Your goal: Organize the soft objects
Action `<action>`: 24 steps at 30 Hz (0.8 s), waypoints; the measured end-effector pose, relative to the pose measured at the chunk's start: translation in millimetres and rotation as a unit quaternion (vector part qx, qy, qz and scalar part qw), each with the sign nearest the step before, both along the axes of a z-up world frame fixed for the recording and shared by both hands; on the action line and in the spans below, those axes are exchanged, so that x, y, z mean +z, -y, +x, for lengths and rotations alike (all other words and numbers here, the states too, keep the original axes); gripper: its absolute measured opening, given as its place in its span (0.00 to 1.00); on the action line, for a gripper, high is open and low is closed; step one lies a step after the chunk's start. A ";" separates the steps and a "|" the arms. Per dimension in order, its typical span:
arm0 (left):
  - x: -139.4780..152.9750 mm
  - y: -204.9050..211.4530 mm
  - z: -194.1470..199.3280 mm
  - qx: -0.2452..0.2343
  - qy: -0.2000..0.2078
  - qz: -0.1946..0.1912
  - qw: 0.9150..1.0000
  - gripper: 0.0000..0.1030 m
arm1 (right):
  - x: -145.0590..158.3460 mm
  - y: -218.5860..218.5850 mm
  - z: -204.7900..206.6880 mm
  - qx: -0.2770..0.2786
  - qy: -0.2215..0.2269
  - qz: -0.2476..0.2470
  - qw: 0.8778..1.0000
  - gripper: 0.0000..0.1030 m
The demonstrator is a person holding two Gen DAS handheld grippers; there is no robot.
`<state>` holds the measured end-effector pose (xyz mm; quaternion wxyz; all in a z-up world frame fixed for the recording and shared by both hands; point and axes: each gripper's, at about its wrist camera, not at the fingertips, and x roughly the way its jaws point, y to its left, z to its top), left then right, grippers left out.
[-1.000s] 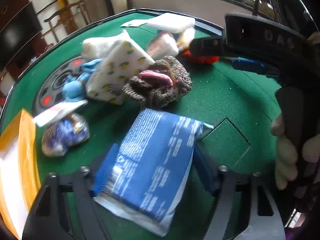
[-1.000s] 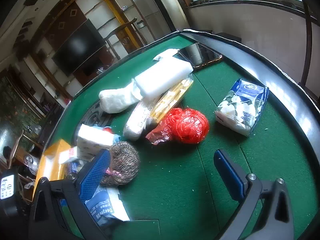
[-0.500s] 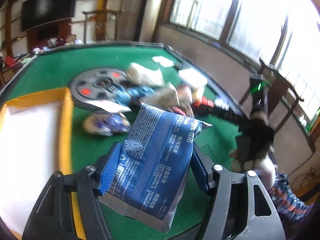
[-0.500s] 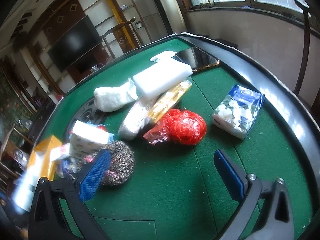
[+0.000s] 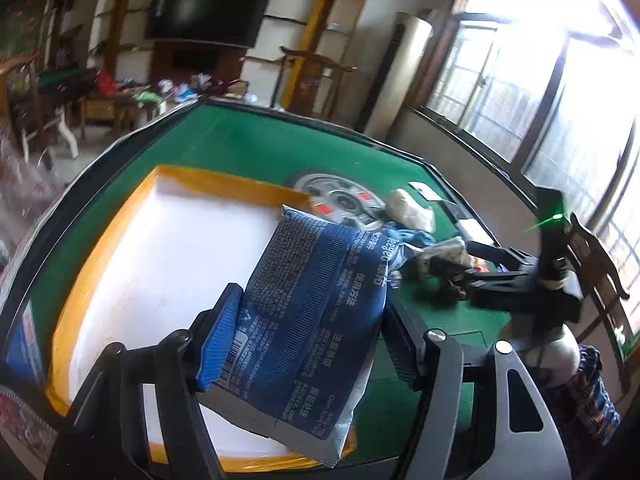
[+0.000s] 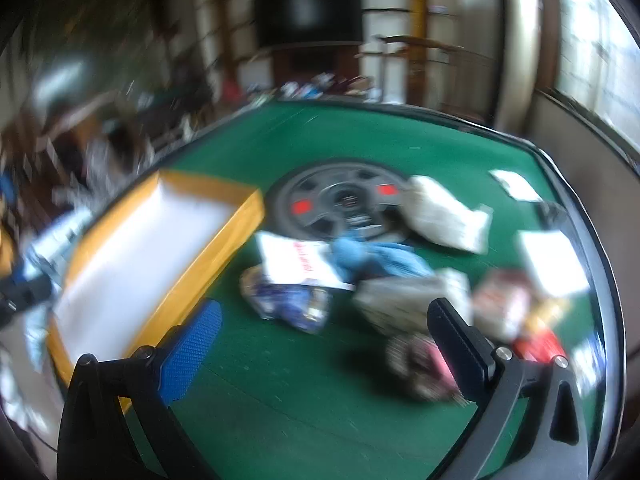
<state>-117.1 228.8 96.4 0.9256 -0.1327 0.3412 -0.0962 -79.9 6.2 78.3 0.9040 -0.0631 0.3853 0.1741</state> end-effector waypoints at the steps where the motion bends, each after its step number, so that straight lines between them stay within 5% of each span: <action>1: -3.3 -3.4 -0.4 0.005 -0.003 -0.002 1.000 0.64 | -7.1 -17.3 5.0 0.012 0.004 -0.027 1.000 0.96; 3: -9.2 -10.4 1.6 0.012 -0.010 -0.010 1.000 0.64 | -21.6 -43.0 13.9 0.023 0.013 -0.077 0.997 0.87; 7: -15.7 -23.6 -0.6 0.026 -0.017 -0.021 0.999 0.64 | -41.3 -63.3 42.4 0.017 -0.008 -0.112 0.993 0.30; 10: -17.6 -28.8 0.0 0.030 -0.018 -0.026 0.999 0.64 | -45.1 -54.3 62.7 -0.024 -0.023 -0.105 0.994 0.12; 18: -15.3 -36.7 19.2 0.021 -0.032 -0.050 0.998 0.64 | 8.1 -11.2 58.1 -0.045 -0.012 0.023 0.999 0.07; 24: -16.4 -40.8 57.4 0.032 -0.063 -0.047 0.996 0.64 | 29.4 -29.9 58.2 0.032 -0.065 0.129 0.989 0.07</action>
